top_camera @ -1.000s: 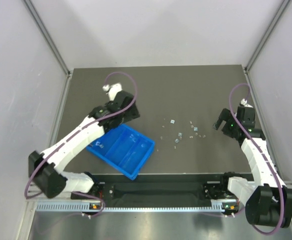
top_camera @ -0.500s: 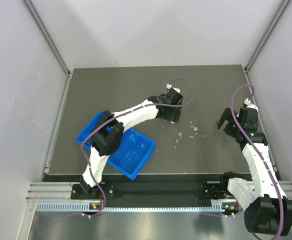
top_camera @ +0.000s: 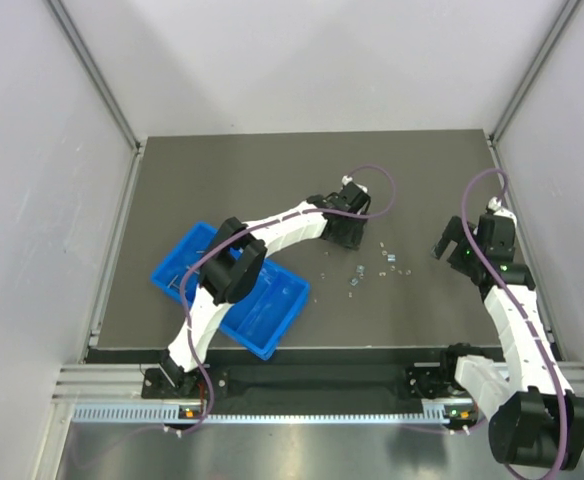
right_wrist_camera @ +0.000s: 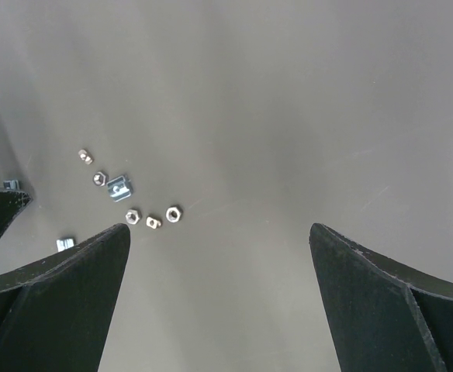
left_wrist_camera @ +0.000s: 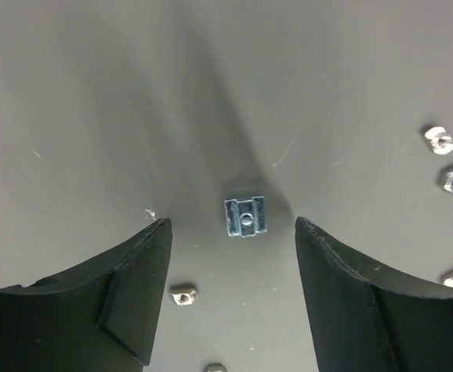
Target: Sort the screws and nuts into containers
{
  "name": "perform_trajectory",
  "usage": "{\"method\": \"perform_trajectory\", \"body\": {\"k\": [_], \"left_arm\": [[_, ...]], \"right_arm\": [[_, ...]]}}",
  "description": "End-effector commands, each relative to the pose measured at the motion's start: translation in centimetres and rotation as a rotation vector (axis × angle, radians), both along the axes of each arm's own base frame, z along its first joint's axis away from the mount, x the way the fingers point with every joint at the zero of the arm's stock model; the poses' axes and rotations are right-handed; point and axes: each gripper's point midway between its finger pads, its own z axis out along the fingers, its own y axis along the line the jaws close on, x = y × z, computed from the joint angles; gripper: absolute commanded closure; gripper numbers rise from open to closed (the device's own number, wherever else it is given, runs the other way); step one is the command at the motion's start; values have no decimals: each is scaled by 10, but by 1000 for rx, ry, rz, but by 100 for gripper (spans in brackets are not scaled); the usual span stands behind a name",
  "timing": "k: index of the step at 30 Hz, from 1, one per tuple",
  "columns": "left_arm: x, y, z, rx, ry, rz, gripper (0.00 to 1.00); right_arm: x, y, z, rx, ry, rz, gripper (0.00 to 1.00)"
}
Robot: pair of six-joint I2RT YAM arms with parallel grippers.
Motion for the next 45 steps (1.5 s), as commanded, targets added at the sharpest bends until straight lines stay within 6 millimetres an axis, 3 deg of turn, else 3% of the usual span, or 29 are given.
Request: {"method": "perform_trajectory", "body": {"k": [1,9,12,19,24,29,33,38,39,44,45], "left_arm": [[14,-6,5,-11,-49,3,32],[8,-1,-14,30,-31,9,38],[4,2,-16,54,-26,22,47],[-9,2,-21,123,-51,-7,59],[-12,3,-27,128,-35,6,75],[-8,5,-22,132,-55,31,79],[1,5,-2,102,-112,66,82],[6,11,52,35,-185,137,83],[5,18,70,17,-204,158,83],[-3,80,116,44,-237,301,83],[-9,95,137,18,-255,327,83]], "right_arm": [[7,-5,10,-14,-26,-13,0],[9,-6,11,-16,-26,-20,0],[8,-7,12,-19,-25,-23,0],[8,-8,13,-20,-28,-28,0],[6,-8,13,-23,-29,-27,0],[4,-8,14,-26,-32,-28,0],[3,-7,16,-23,-34,-27,0],[0,-9,16,-29,-33,-33,0],[-1,-9,16,-30,-33,-33,0],[-5,-12,15,-41,-35,-50,0],[-6,-12,14,-42,-32,-51,0]]}}
